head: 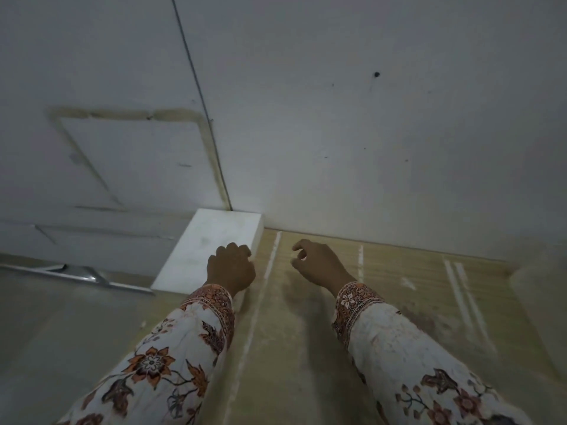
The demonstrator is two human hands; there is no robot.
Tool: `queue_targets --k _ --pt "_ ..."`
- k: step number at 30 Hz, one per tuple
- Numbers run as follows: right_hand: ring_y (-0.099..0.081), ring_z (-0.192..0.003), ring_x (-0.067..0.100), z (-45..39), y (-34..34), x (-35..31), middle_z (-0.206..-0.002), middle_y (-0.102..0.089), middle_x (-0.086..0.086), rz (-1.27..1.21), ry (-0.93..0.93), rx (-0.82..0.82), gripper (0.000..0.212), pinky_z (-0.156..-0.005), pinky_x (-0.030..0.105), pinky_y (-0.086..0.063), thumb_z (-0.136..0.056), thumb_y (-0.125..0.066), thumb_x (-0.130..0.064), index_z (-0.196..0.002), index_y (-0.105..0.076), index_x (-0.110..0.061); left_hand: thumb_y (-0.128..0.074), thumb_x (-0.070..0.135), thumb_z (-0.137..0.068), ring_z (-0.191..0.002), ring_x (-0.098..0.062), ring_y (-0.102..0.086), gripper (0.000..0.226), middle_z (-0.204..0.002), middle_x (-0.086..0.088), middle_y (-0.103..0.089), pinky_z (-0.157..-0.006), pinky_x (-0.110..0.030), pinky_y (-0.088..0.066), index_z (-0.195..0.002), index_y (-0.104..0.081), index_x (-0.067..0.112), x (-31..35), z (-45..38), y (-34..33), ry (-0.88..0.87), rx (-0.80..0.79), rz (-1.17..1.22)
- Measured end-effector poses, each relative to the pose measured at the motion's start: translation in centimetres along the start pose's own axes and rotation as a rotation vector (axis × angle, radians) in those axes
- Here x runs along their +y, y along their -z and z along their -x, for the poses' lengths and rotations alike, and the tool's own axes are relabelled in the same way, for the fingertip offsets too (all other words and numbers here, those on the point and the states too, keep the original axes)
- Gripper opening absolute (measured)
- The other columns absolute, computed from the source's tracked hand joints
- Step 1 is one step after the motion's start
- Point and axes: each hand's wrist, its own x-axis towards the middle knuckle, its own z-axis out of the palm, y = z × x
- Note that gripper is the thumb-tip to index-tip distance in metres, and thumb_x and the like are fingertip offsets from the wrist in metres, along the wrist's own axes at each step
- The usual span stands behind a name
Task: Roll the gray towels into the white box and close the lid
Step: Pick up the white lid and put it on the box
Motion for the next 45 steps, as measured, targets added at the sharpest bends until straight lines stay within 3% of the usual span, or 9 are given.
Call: queue_targets --k 7,12,17,21,29,35,37,39,45 --pt "-0.050 -0.127 0.027 -3.9 -6.1 -3.2 -0.143 -0.049 0.011 0.033 -0.036 -0.355 0.059 -0.100 0.034 -0.042 -0.092 -0.058 -0.030 -0.147 -0.037 -0.021 -0.042 0.038 -0.095 -0.121 -0.031 -0.043 0.041 -0.134 -0.010 -0.044 -0.099 -0.043 -0.038 -0.130 -0.044 0.017 -6.8 -2.1 -3.5 0.034 -0.069 -0.096" --pt "-0.053 -0.121 0.029 -7.0 -9.4 -5.0 -0.142 -0.048 0.013 -0.006 -0.095 -0.342 0.063 -0.091 0.034 -0.045 -0.089 -0.059 -0.035 -0.144 -0.033 -0.019 -0.040 0.062 -0.088 -0.136 -0.040 -0.023 0.055 -0.150 -0.009 -0.023 -0.108 -0.056 -0.026 -0.134 -0.033 0.031 -10.1 -3.7 -5.6 0.205 -0.021 0.102" --pt "-0.055 -0.117 0.027 -9.2 -11.5 -5.8 -0.137 -0.051 0.011 -0.051 -0.121 -0.186 0.080 -0.086 0.032 -0.046 -0.082 -0.070 -0.040 -0.143 -0.027 -0.013 -0.037 0.100 -0.045 -0.143 -0.044 -0.009 0.124 -0.158 -0.012 -0.004 -0.111 -0.065 -0.009 -0.145 -0.011 0.031 -12.9 -5.8 -6.7 0.444 -0.065 0.251" --pt "-0.059 -0.112 0.029 -10.2 -12.0 -6.4 -0.132 -0.054 0.012 -0.298 -0.275 -0.099 0.091 -0.087 0.043 -0.056 -0.074 -0.080 -0.023 -0.145 -0.025 -0.010 -0.041 0.102 -0.029 -0.131 -0.043 -0.027 0.127 -0.147 -0.015 -0.018 -0.106 -0.061 -0.023 -0.135 -0.020 0.036 -13.8 -6.6 -7.1 0.406 0.011 0.279" --pt "-0.072 -0.071 0.030 -10.3 -10.8 -6.0 -0.086 -0.071 0.018 -0.491 -0.558 -0.171 0.031 -0.067 0.045 -0.062 -0.068 -0.086 -0.008 -0.090 -0.067 0.004 -0.046 0.101 -0.025 -0.135 -0.039 -0.024 0.116 -0.146 -0.010 -0.018 -0.108 -0.058 -0.022 -0.124 -0.026 0.044 -14.4 -5.6 -8.1 0.262 0.049 0.336" --pt "-0.064 -0.053 0.023 -7.9 -8.6 -2.8 -0.074 -0.065 0.014 -0.498 -0.665 -0.202 0.048 -0.050 0.029 -0.053 -0.089 -0.064 -0.043 -0.092 -0.063 0.005 -0.055 0.097 -0.028 -0.136 -0.035 -0.025 0.115 -0.148 -0.004 -0.012 -0.111 -0.054 -0.025 -0.126 -0.024 0.046 -14.5 -5.4 -7.0 0.003 -0.122 0.287" --pt "-0.061 -0.063 0.019 -7.5 -7.6 -1.3 -0.075 -0.062 0.008 -0.188 -0.572 -0.098 0.055 -0.060 0.028 -0.049 -0.084 -0.065 -0.052 -0.097 -0.063 0.002 -0.060 0.093 -0.030 -0.133 -0.037 -0.030 0.113 -0.146 -0.002 -0.012 -0.110 -0.053 -0.031 -0.126 -0.024 0.046 -13.9 -5.4 -6.3 -0.088 -0.183 0.255" --pt "-0.060 -0.100 0.027 -7.5 -6.7 0.0 -0.110 -0.056 0.011 -0.028 -0.556 0.065 0.084 -0.082 0.034 -0.050 -0.069 -0.077 -0.055 -0.124 -0.047 0.000 -0.061 0.091 -0.033 -0.133 -0.037 -0.030 0.113 -0.147 -0.003 -0.011 -0.109 -0.054 -0.032 -0.129 -0.021 0.046 -13.1 -5.3 -6.1 -0.136 -0.217 0.219" --pt "-0.027 -0.143 0.032 -8.3 -6.4 2.5 -0.157 -0.021 0.015 -0.307 -0.407 0.056 0.135 -0.115 0.044 -0.030 -0.057 -0.092 -0.031 -0.154 0.001 -0.016 -0.057 0.089 -0.052 -0.146 -0.031 -0.007 0.110 -0.160 -0.002 0.000 -0.116 -0.054 -0.013 -0.144 -0.014 0.044 -12.6 -3.2 -7.2 -0.122 -0.161 0.183"
